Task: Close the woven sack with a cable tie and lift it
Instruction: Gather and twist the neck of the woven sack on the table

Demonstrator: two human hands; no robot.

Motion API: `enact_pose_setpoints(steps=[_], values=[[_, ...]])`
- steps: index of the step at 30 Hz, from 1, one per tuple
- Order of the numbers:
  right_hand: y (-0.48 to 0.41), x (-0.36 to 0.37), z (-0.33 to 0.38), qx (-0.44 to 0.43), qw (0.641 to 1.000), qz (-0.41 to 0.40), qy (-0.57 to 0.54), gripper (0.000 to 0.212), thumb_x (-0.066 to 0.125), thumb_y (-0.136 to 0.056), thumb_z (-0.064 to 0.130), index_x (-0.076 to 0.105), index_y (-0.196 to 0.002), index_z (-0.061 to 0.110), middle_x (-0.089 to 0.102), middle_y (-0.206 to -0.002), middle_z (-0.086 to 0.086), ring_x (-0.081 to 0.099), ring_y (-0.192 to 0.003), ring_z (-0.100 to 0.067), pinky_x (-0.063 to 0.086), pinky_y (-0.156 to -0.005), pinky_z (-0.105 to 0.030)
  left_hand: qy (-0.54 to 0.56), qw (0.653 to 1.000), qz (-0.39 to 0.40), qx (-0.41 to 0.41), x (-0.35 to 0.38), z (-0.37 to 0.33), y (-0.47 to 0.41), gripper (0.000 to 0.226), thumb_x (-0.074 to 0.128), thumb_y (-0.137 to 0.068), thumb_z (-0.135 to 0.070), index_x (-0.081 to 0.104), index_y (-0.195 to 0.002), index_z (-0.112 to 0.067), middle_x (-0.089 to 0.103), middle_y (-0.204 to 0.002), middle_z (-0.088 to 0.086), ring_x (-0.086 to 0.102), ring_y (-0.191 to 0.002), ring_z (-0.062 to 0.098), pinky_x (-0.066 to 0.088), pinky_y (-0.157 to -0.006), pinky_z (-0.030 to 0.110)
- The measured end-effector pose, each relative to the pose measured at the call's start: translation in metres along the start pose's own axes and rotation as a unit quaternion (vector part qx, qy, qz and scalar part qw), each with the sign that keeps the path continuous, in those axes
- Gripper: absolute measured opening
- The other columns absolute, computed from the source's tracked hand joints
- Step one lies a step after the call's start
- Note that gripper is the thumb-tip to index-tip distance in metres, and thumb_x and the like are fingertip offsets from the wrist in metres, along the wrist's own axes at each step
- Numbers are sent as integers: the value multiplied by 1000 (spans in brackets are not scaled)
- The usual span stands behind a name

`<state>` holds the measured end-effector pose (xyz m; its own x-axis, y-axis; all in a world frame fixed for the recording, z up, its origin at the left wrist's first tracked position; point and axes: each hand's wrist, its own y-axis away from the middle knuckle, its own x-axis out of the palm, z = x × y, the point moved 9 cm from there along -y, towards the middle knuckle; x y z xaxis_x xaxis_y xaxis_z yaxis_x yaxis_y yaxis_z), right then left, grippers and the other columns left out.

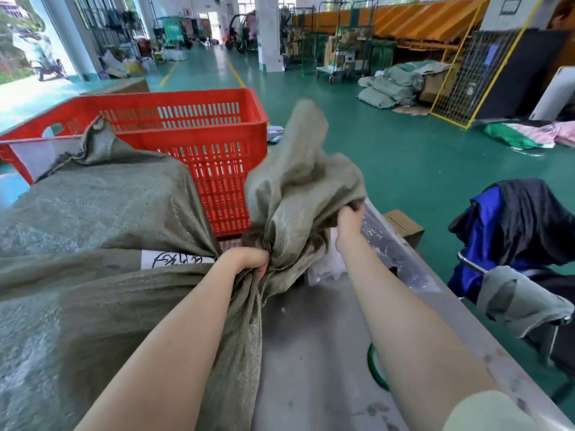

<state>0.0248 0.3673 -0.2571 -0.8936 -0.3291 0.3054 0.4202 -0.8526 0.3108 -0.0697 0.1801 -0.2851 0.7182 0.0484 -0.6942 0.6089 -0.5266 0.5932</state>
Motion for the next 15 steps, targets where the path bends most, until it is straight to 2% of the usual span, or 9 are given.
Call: enact_pose_setpoints(steps=[2, 3, 5, 7, 9, 11, 12, 14, 15], values=[[-6, -13, -14, 20, 1000, -6, -1, 62, 44, -92, 14, 17, -146, 27, 39, -144, -6, 43, -125, -29, 35, -109, -49, -2, 1000, 5, -7, 0, 1, 1, 29, 43, -75, 13, 48, -50, 0, 51, -60, 13, 46, -50, 27, 42, -51, 24], [-6, -13, -17, 37, 999, 6, -10, 61, 46, -92, 19, 17, -145, 30, 41, -138, -5, 44, -120, -28, 36, -107, -53, -6, 1000, 13, -11, 2, 1, 1, 27, 42, -76, 13, 48, -53, 1, 51, -62, 13, 46, -51, 27, 42, -52, 24], [0, -3, -15, 66, 995, 63, 31, 39, 47, -92, 28, 38, -131, 27, 53, -122, -4, 53, -104, -27, 47, -92, -54, -36, 999, 34, -16, 7, 2, 3, 22, 44, -75, 13, 49, -57, 0, 52, -67, 12, 47, -54, 27, 44, -54, 23], [11, 12, -7, 73, 987, 107, 91, 13, 45, -94, 25, 56, -95, 19, 63, -90, -6, 59, -77, -23, 53, -69, -42, -79, 995, 54, -16, 13, 0, 4, 20, 45, -73, 13, 51, -59, -1, 52, -71, 12, 48, -58, 26, 45, -55, 23], [14, 32, 10, 24, 986, 128, 103, 20, 47, -91, 12, 57, -76, 19, 61, -75, -6, 59, -70, -22, 55, -64, -35, -102, 994, 47, -15, 17, -1, 3, 15, 48, -76, 10, 61, -81, 6, 59, -90, 18, 52, -71, 27, 50, -67, 31], [21, 53, 39, -57, 981, 144, 116, 27, 50, -85, -2, 55, -69, 20, 58, -68, -1, 57, -68, -18, 54, -59, -24, -132, 991, 21, -6, 16, -2, -3, 34, 52, -78, 6, 59, -111, 12, 57, -116, 21, 52, -92, 27, 49, -89, 35], [26, 62, 55, -95, 978, 154, 108, 33, 50, -81, -9, 51, -65, 20, 54, -64, -1, 53, -63, -16, 49, -53, -20, -153, 988, 15, 4, 16, -3, -6, 35, 53, -78, 4, 61, -112, 7, 56, -116, 18, 51, -97, 26, 47, -95, 34], [33, 68, 85, -150, 975, 142, 76, 40, 43, -71, -20, 42, -59, 18, 42, -59, -1, 40, -54, -13, 36, -41, -14, -186, 982, 14, 12, 17, -2, -5, 26, 55, -76, 1, 64, -101, -3, 58, -114, 15, 51, -97, 24, 46, -97, 34], [34, 63, 95, -168, 976, 121, 66, 40, 39, -69, -21, 39, -58, 18, 38, -59, 0, 35, -53, -13, 31, -37, -12, -194, 981, 7, 11, 16, -3, -4, 28, 56, -77, 1, 64, -103, -4, 58, -121, 16, 53, -101, 26, 46, -97, 34]])
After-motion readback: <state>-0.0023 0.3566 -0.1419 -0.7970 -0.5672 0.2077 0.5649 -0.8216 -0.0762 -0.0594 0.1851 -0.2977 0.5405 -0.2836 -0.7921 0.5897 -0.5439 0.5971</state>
